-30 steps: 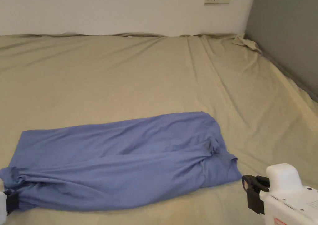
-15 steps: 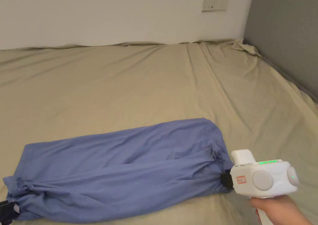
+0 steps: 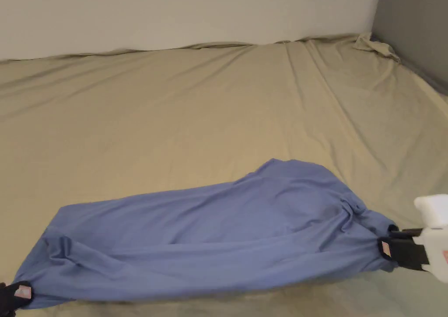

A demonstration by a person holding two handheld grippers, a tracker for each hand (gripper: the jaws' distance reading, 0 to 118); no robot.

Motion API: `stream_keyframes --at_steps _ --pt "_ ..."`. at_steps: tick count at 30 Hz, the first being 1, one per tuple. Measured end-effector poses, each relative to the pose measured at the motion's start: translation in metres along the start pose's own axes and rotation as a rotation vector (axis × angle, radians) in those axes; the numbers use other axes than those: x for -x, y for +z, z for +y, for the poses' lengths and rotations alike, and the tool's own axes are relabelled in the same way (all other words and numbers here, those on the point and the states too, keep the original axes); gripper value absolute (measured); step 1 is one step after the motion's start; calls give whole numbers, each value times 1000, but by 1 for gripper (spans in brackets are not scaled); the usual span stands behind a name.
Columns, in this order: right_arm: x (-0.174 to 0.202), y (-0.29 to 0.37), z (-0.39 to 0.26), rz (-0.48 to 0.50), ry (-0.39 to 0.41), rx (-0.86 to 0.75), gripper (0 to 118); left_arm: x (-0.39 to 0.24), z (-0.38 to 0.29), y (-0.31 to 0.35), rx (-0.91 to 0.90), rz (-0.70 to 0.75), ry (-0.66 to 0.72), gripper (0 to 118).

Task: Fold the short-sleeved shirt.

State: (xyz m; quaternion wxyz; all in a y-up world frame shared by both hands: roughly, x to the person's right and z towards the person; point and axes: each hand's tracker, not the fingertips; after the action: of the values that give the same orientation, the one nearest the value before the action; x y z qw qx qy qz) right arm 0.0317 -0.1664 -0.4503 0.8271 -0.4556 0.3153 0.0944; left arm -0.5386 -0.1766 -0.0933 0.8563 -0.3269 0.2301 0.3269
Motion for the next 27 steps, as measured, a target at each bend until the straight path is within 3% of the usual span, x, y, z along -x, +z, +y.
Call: stream_keyframes --at_steps 4,9,14,21,22,23,24,25,27 --pt "4 15 -43 37 -71 99 12 21 -32 22 60 -23 65 8" --pt "10 12 -85 4 -68 161 12 47 -67 29 149 15 108 9" --pt "23 -16 -103 -74 30 219 12 57 -80 8 221 85 16 8" --pt "21 -33 -105 -74 36 236 12 62 -84 -12 223 145 -27 9" --pt "21 -30 -104 -67 51 234 18 59 -83 -8 221 142 -12 13" --pt "21 -25 -100 -38 100 221 38 56 -79 -2 192 90 51 30" --pt "20 -13 -95 -25 136 187 91 56 -73 11 97 11 141 86" --pt "19 4 -89 6 140 155 118 55 -65 29 13 -103 203 118" --pt "21 43 -73 106 86 -5 117 37 -52 69 -199 -244 192 118"
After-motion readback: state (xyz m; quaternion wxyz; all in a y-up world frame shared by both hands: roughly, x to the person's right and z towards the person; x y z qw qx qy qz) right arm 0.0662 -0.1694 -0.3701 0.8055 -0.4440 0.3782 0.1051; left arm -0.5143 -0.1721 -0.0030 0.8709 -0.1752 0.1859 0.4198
